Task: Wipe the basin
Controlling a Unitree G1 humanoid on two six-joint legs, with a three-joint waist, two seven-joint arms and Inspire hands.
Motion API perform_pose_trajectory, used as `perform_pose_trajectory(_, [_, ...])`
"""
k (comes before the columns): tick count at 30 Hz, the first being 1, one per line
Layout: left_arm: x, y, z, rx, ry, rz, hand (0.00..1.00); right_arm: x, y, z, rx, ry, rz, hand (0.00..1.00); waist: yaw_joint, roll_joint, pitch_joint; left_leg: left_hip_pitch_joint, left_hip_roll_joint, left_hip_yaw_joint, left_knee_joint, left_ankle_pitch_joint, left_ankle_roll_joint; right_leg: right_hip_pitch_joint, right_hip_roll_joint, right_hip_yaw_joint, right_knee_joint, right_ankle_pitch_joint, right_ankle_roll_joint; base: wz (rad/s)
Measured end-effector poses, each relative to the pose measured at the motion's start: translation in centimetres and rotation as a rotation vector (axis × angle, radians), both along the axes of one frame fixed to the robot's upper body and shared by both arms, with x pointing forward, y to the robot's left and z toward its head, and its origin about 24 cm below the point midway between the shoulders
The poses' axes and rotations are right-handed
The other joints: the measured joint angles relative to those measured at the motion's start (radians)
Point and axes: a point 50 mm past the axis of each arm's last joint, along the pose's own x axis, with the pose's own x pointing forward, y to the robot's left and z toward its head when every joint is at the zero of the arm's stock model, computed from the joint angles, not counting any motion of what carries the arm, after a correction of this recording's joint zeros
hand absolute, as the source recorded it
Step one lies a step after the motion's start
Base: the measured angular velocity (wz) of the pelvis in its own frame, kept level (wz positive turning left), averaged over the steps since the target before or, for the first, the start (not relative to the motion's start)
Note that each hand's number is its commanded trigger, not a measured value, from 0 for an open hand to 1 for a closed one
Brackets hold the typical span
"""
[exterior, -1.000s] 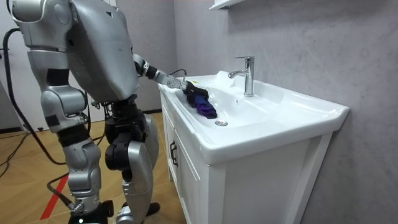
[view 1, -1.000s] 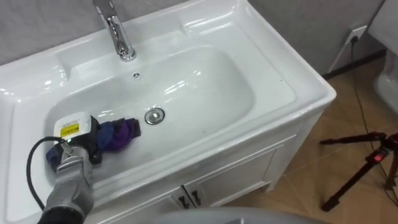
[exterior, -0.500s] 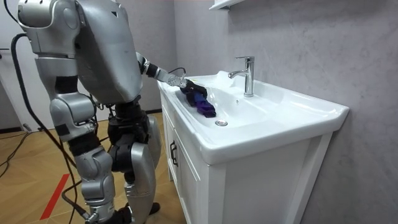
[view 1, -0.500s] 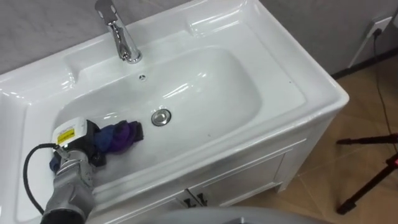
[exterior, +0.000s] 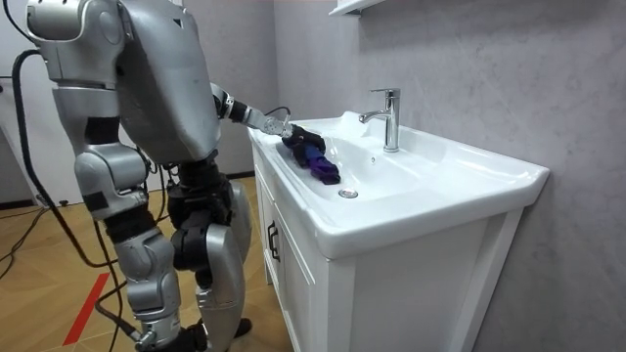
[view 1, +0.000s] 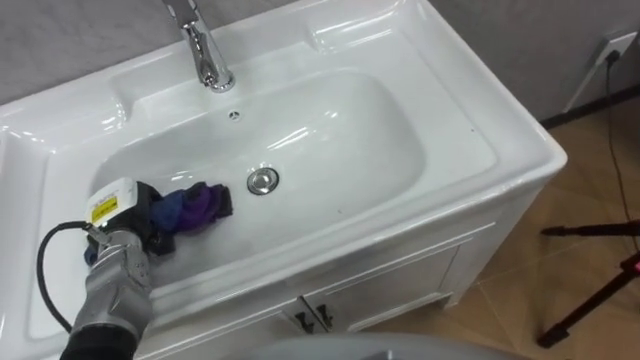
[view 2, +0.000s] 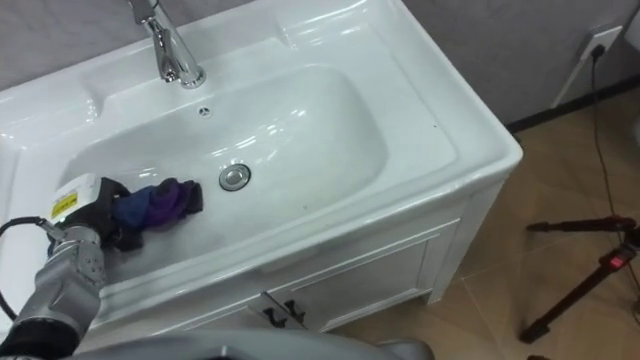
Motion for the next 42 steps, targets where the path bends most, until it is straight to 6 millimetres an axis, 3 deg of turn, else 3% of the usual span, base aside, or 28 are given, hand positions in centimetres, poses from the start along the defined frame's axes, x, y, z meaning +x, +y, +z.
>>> perform_pose_trajectory(3, [0.3,-0.4,0.1,-0.004,-0.028,-0.005,1.0,0.0,0.4,-0.2,0.015,-0.001,0.004,0.0,-0.004,-0.004,0.0015,-0.013,-0.003,-0.018,0.0,0.002,-0.003,0.001,-0.004,-0.023,0.002,-0.002,0.0,0.22])
perform_pose_trajectory(8, [1.9,-1.2,1.1,-0.023,-0.114,-0.03,1.0,0.2,1.1,-0.5,0.045,-0.033,-0.011,0.0,0.003,-0.021,0.0121,-0.034,-0.012,-0.035,0.0,0.004,-0.006,-0.002,-0.011,-0.05,-0.001,-0.005,0.005,0.2])
perform_pose_trajectory(12, [2.7,-1.5,2.2,-0.045,-0.184,-0.021,1.0,0.8,1.9,-0.7,0.069,-0.068,0.006,0.0,0.005,-0.042,0.0107,-0.068,-0.016,-0.055,0.014,0.004,-0.006,-0.016,-0.014,-0.072,-0.015,-0.001,0.009,0.17])
perform_pose_trajectory(15, [3.2,-1.9,3.1,-0.064,-0.258,-0.016,1.0,1.0,2.8,-1.0,0.099,-0.096,-0.013,0.0,0.006,-0.054,0.0146,-0.087,-0.017,-0.082,0.014,0.004,-0.006,-0.015,-0.015,-0.097,-0.014,0.003,0.009,0.26])
perform_pose_trajectory(17, [3.6,-2.5,3.8,-0.079,-0.321,-0.019,1.0,1.1,3.1,-1.1,0.112,-0.12,-0.043,0.0,0.021,-0.06,0.0141,-0.092,-0.018,-0.094,0.012,0.004,-0.006,-0.016,-0.014,-0.101,-0.016,0.004,0.01,0.13])
perform_pose_trajectory(21, [4.5,-3.3,5.7,-0.109,-0.459,-0.035,1.0,1.9,3.5,-1.1,0.133,-0.179,-0.075,0.0,0.027,-0.056,0.0124,-0.102,-0.023,-0.118,0.012,0.004,-0.006,-0.015,-0.018,-0.11,-0.017,0.007,0.012,0.19])
perform_pose_trajectory(25, [5.2,-3.8,7.8,-0.097,-0.596,-0.066,1.0,2.5,3.9,-1.2,0.156,-0.212,-0.068,0.0,0.032,-0.045,0.0056,-0.097,-0.031,-0.119,0.008,0.004,-0.006,-0.008,-0.024,-0.108,-0.017,0.007,0.013,0.04])
perform_pose_trajectory(34, [5.4,-3.4,10.3,-0.06,-0.787,-0.054,1.0,2.2,4.5,-1.4,0.202,-0.234,-0.1,0.0,0.046,-0.061,0.0138,-0.083,-0.033,-0.116,-0.003,0.004,-0.005,-0.001,-0.026,-0.108,-0.019,0.008,0.015,-0.01])
perform_pose_trajectory(42, [5.3,-3.1,11.7,-0.063,-0.906,-0.016,1.0,1.9,4.5,-1.4,0.207,-0.233,-0.105,0.0,0.057,-0.063,0.0096,-0.081,-0.035,-0.118,-0.003,0.004,-0.005,0.002,-0.028,-0.099,-0.019,0.009,0.016,0.0])
